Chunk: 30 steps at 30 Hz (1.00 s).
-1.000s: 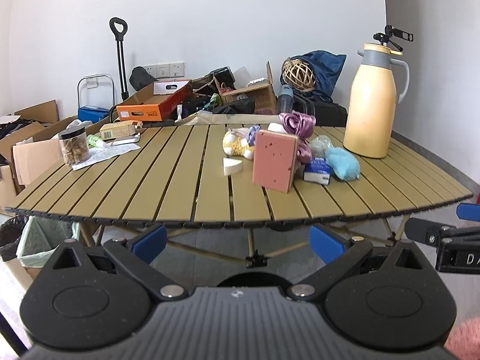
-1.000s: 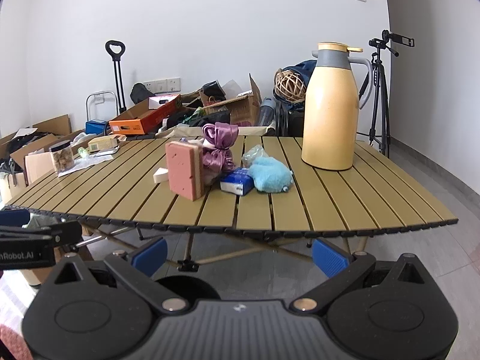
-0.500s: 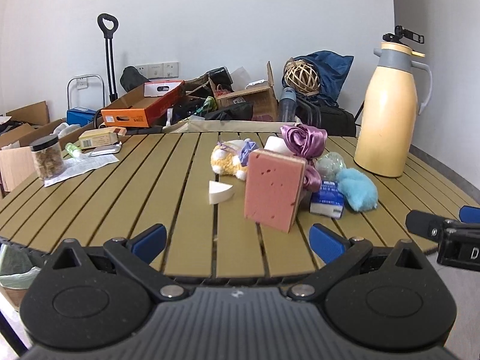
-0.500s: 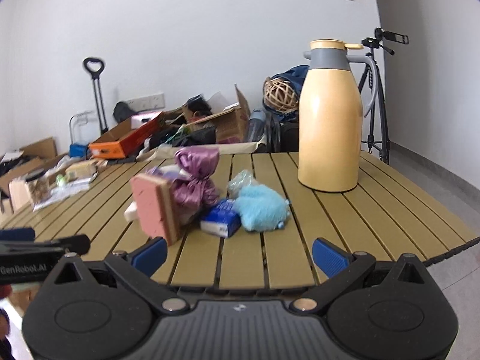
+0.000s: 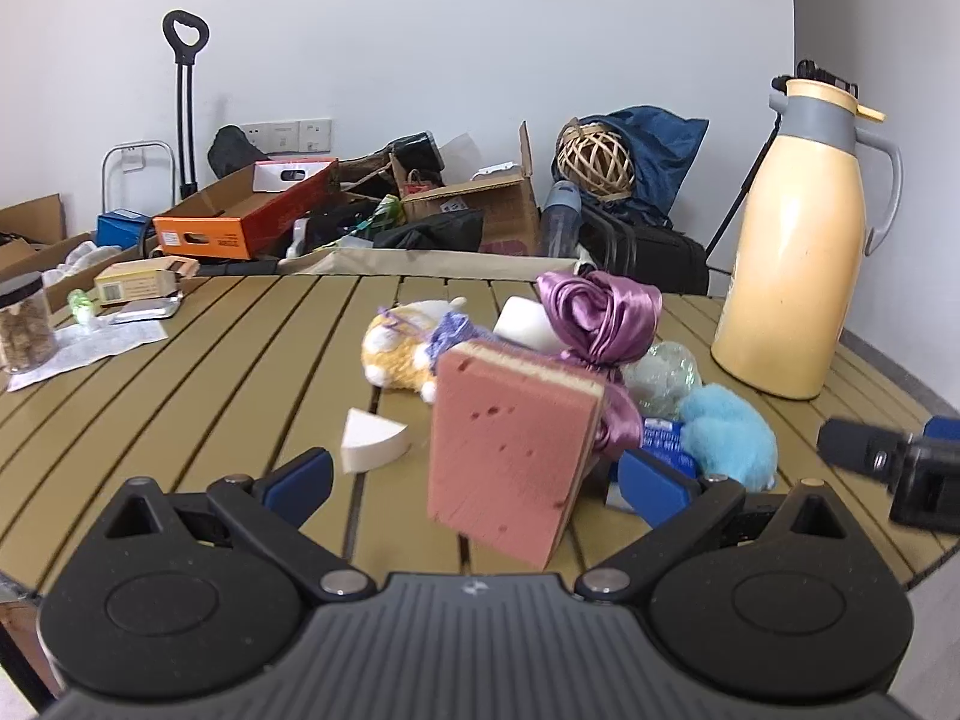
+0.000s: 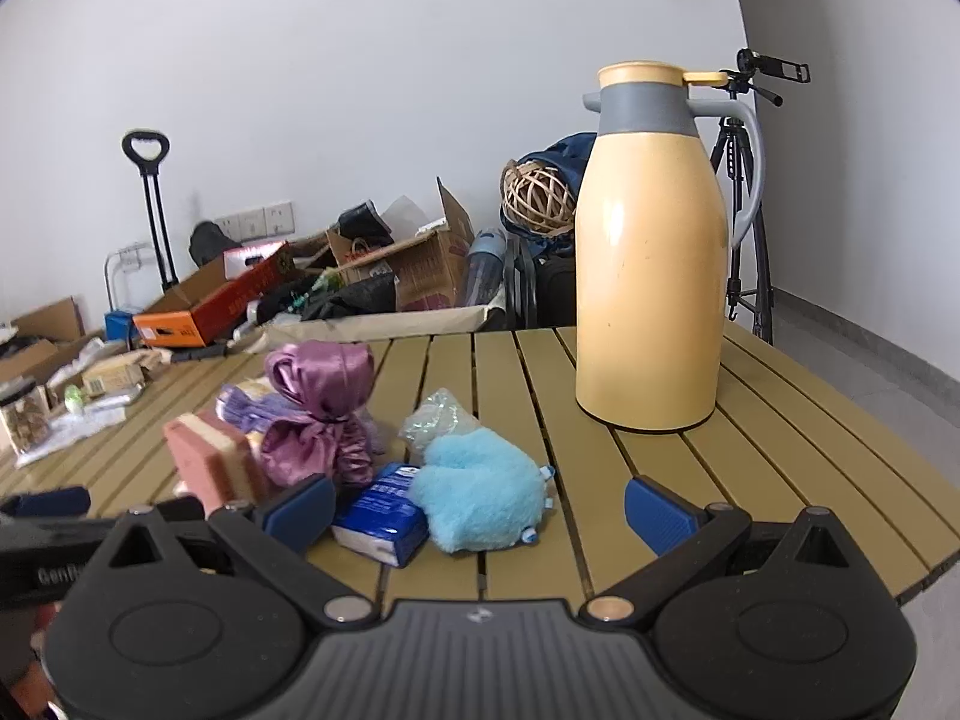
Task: Collect trash
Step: 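Grasp the pink sponge with the left tool while the right tool grasps the blue plush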
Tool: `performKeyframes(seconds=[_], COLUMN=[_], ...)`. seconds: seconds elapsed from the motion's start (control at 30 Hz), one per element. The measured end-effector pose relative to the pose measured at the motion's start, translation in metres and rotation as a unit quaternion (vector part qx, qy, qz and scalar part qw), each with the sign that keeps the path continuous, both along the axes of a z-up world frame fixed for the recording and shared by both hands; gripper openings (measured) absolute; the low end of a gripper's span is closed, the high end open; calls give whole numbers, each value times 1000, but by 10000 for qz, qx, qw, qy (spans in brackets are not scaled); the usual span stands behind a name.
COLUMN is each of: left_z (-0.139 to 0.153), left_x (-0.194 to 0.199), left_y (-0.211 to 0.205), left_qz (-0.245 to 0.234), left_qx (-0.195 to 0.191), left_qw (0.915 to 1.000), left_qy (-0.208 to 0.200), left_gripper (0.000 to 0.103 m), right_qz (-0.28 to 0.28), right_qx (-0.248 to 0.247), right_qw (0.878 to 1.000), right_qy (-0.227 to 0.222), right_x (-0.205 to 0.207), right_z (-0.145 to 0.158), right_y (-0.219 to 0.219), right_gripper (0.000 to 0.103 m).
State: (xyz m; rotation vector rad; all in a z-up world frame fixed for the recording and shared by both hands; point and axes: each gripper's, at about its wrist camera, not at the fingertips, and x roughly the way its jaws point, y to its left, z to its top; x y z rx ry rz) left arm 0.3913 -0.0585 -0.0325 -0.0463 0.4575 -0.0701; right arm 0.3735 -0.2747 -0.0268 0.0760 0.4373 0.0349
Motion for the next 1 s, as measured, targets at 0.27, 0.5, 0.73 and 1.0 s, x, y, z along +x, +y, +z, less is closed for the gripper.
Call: performKeyframes(seconds=[0.27,0.5,0.73,1.0], left_z=[-8,-20,-27,-10], left_x=[29,45,44,20], left_y=[-3,-9,-9,-5], left_qz=[-118,-334,-400,-331], left_qx=[-27,97,156,217], left_qw=[9998,9993,9990,9982], left_qy=[-139,-151,-155,-456], left_gripper=[103,101,74,73], right_qz=[14,28,35,15], right_qx=[-123,-99,-67,-61], right_qw=[9999,9999,9999,9999], right_qy=[-9,127,146,129], right_x=[18,26,30,34], right_z=[-9,-24,-31,-33], right_y=[-12,-12,-11,-7], right_gripper=[103,103,103,103])
